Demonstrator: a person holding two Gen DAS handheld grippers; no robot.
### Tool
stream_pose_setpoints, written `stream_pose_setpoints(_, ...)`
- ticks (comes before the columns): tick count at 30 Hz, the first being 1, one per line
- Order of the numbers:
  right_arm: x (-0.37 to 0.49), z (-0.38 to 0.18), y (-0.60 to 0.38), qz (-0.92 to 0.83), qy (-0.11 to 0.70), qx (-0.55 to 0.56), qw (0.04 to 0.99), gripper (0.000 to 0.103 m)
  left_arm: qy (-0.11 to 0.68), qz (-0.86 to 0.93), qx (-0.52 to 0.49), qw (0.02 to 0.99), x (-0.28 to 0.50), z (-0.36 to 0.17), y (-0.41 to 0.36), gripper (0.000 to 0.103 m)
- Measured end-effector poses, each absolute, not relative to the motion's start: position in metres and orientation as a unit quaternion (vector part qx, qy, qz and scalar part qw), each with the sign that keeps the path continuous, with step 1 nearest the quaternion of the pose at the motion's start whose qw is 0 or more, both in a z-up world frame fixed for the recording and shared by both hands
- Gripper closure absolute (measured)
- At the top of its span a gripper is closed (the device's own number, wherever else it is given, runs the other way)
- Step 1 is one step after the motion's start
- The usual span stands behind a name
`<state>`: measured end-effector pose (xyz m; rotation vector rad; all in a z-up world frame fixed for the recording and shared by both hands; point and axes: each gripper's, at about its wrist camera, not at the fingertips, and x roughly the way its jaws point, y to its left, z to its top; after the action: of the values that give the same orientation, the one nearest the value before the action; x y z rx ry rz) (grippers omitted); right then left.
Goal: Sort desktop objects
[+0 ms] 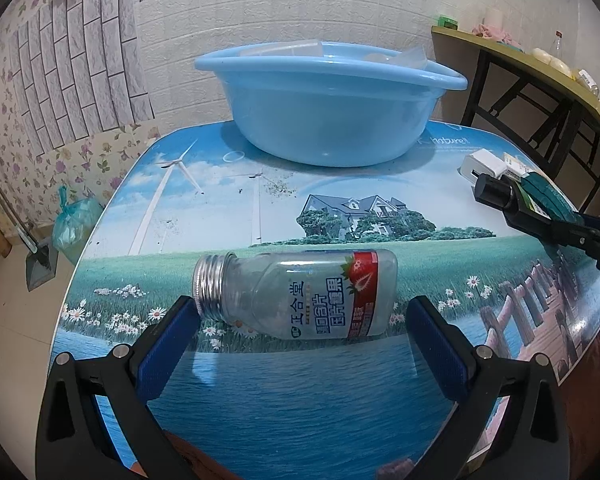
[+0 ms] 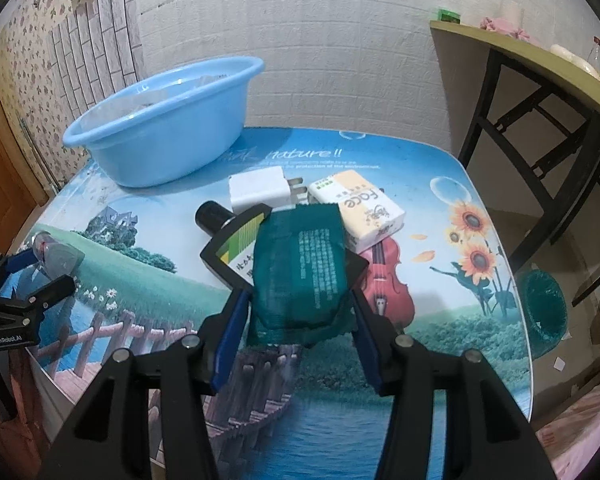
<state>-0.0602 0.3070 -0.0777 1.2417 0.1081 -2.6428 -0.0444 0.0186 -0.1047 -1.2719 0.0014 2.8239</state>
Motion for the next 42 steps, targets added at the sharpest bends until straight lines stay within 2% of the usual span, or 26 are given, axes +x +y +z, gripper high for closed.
stream_pose_setpoints(42, -0.0626, -0.0794, 0.3026, -0.893, 0.043, 0.434, 0.111, 0.051, 0.000, 0.912, -0.409, 0.021, -0.0416, -0.1056, 0.0195, 0.000)
